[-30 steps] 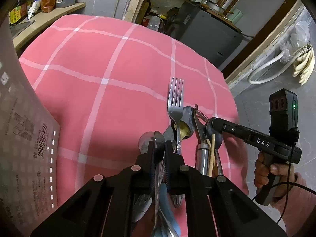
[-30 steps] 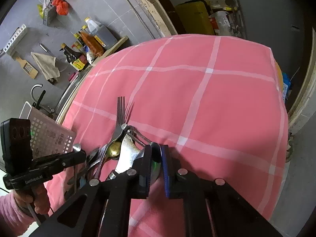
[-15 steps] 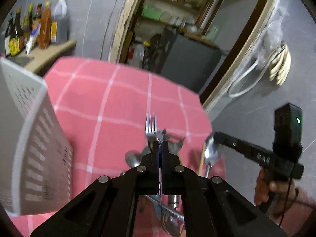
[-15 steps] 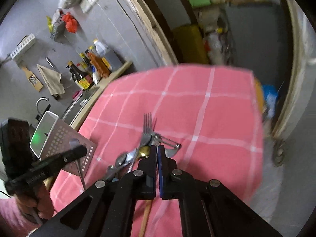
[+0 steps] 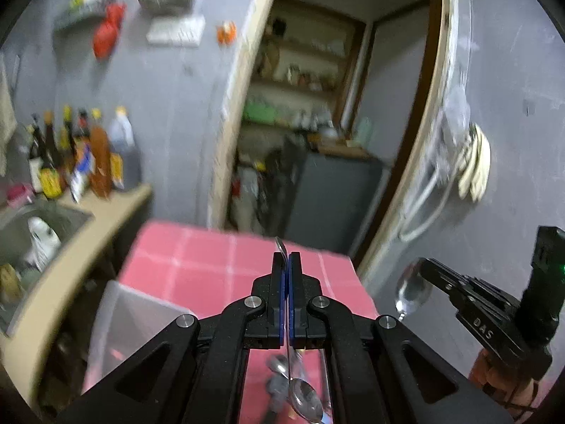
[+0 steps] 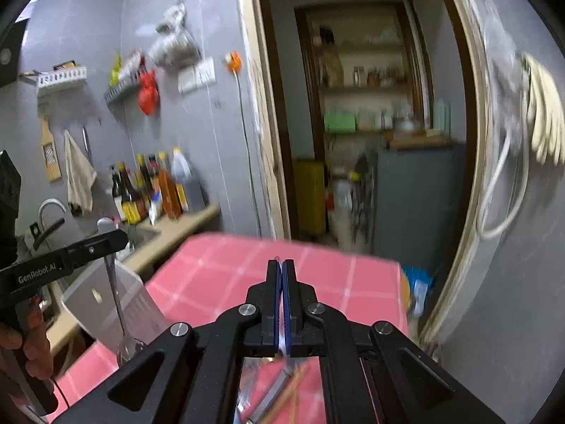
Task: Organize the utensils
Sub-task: 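Carry both held utensils over the white holder and open both tools, then return both open tools to the utensil pile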
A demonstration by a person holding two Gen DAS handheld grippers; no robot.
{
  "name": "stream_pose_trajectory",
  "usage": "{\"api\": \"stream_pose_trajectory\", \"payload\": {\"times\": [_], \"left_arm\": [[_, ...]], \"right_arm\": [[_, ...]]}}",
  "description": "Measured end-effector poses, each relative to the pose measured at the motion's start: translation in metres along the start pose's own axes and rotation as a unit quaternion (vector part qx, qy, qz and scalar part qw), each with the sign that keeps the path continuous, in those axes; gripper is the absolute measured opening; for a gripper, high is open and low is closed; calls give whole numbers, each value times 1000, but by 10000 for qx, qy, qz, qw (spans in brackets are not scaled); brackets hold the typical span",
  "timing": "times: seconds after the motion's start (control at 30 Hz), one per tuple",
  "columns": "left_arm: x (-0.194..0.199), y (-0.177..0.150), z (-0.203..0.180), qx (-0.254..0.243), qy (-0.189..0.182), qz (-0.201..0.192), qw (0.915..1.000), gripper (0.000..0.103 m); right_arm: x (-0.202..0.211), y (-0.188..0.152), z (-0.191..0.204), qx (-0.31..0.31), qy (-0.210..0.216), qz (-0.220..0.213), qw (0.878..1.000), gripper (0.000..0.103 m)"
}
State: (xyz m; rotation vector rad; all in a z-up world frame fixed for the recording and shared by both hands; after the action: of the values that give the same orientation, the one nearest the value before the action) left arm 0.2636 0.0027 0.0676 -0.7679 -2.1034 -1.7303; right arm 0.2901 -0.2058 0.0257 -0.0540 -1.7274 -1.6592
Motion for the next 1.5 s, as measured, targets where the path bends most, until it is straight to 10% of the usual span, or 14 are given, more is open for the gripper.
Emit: {"api": "stream_pose_trajectory", "payload": {"times": [0.5,1.2,1.5], "left_arm": [[55,26,97,-297,740,-1125,9904,0],[-4,-28,125,-436,108,19,9990,1],[8,-33,123,-139,101,-41,9998,28]], "right_arm": [[-20,45,152,1162,-166,-1498,9817,2],[-84,-14,169,1262,383,-372,9906,4],[-70,-11,156,996,579,-299,9929,21]]}}
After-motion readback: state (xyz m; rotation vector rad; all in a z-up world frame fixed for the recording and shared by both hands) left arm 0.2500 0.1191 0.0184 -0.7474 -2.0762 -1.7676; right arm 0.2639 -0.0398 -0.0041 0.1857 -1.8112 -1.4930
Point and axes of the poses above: each gripper's, at about its wrist camera, not at the fingertips, and x roughly against the way its jaws point, z to its left, y to its top, the point moved 2 cm from there along -x, roughly the way its jaws point, and after that the axes turned 10 degrees about z, right-handed, at the moved point
